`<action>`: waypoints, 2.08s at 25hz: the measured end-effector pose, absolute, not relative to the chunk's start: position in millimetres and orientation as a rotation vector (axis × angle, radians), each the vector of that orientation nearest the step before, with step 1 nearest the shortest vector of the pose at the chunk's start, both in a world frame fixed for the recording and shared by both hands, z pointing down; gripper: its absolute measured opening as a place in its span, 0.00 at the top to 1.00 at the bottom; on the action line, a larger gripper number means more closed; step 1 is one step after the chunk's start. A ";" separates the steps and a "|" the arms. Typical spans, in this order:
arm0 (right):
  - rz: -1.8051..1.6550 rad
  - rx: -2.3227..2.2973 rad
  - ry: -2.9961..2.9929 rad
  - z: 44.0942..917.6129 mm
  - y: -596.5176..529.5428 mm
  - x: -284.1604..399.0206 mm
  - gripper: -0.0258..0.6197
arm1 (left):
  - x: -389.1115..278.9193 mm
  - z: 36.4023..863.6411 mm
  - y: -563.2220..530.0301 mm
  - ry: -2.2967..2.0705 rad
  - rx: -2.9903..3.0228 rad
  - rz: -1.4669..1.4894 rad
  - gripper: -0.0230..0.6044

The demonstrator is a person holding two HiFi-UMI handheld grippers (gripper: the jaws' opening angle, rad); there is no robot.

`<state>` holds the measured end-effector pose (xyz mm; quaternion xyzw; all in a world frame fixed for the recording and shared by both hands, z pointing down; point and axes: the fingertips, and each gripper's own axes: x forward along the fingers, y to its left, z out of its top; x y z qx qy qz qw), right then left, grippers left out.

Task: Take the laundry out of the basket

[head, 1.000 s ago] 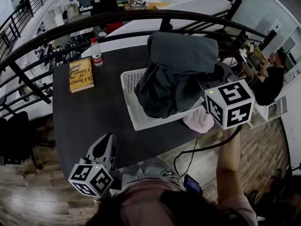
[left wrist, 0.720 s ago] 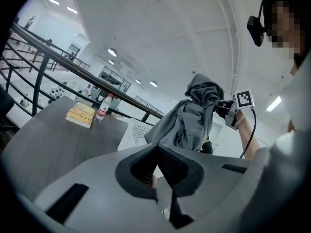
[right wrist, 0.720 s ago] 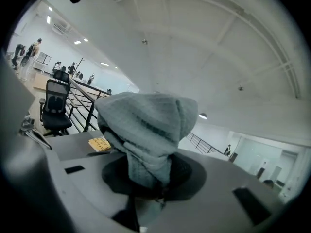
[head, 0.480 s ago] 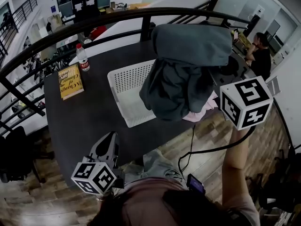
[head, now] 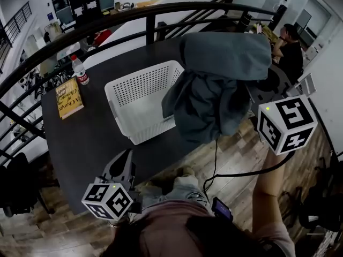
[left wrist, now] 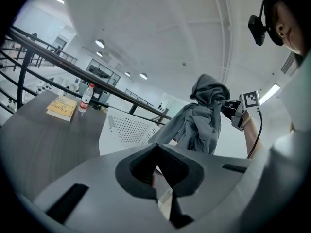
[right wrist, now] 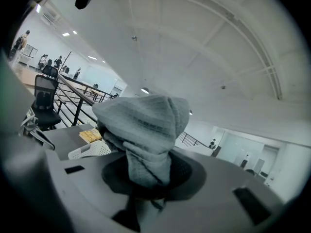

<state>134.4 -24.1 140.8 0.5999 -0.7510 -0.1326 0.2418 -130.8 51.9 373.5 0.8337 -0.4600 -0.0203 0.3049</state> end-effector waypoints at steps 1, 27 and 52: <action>-0.360 1.647 -2.048 140.0 -22.9 143.9 0.78 | -122.9 372.1 52.2 -1.215 2.209 -0.054 0.97; -0.271 1.700 -1.948 164.2 -54.5 350.5 0.78 | 58.5 375.2 18.5 -1.179 2.214 -0.016 0.97; -0.229 1.499 -2.015 240.3 -174.3 416.5 0.77 | 130.8 393.6 -18.7 -1.381 2.084 -0.032 0.97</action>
